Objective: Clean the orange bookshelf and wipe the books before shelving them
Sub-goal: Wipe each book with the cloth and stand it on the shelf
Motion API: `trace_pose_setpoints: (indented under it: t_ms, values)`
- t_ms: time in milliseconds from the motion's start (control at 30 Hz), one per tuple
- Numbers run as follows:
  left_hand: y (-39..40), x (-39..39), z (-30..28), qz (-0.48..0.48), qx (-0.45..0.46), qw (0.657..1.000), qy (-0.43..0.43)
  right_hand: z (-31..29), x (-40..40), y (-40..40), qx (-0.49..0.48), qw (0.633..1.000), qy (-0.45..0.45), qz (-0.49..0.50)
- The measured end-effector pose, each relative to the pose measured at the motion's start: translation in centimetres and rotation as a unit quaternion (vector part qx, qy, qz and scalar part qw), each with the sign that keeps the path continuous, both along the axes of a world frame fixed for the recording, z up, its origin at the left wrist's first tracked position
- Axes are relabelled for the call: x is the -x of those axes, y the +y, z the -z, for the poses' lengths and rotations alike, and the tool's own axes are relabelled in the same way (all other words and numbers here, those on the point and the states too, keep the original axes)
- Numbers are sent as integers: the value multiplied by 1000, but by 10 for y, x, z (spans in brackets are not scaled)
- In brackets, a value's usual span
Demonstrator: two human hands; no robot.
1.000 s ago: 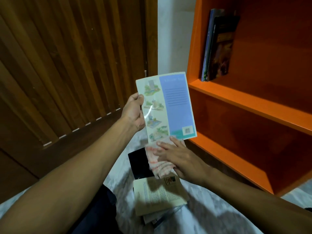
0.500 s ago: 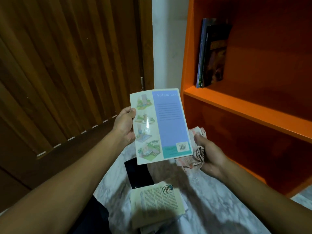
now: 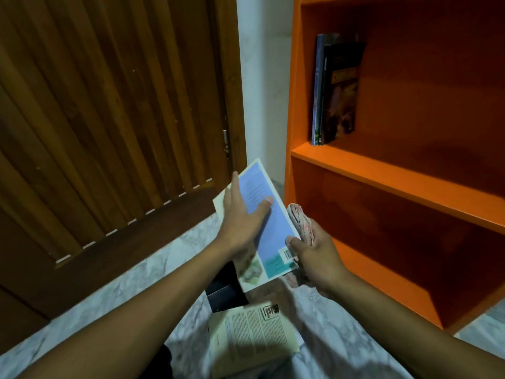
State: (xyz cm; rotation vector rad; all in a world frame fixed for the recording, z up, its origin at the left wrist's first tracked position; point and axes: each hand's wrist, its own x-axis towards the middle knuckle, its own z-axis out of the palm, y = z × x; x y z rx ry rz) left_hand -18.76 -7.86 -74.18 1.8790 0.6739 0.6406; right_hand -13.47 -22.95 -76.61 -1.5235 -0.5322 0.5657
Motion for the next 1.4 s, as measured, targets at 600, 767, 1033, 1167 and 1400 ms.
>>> trace_pose_setpoints:
  t_ms: [600,767,1033,1167,1400]
  values:
    - [15,4,-11,-91,174,971,-136,-3,-4,1,-56,989,-58,123]
    - [26,14,-16,-34,137,983,-119,-24,-50,-13,-142,930,289,177]
    - [25,20,-19,45,183,975,-119,-85,-76,-12,-64,906,-361,210]
    - [28,15,-23,54,266,950,-154,-71,-66,1,98,872,-479,21]
    - [50,17,-24,18,362,915,-175,-3,-26,-1,21,826,-542,-155]
